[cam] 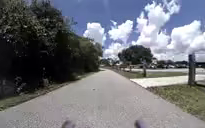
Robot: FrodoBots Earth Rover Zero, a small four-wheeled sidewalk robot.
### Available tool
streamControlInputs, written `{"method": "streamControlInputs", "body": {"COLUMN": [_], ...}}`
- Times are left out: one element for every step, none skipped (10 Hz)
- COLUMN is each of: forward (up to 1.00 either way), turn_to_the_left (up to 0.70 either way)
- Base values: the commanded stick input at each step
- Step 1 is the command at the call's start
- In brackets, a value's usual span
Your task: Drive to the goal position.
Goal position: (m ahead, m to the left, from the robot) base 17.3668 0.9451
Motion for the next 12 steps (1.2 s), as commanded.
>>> {"method": "streamControlInputs", "body": {"forward": [0.5,0.5,0.5,0.5,0.5,0.5,0.5,0.5,0.5,0.5,0.5,0.5], "turn_to_the_left": [0.0,0.0,0.0,0.0,0.0,0.0,0.0,0.0,0.0,0.0,0.0,0.0]}}
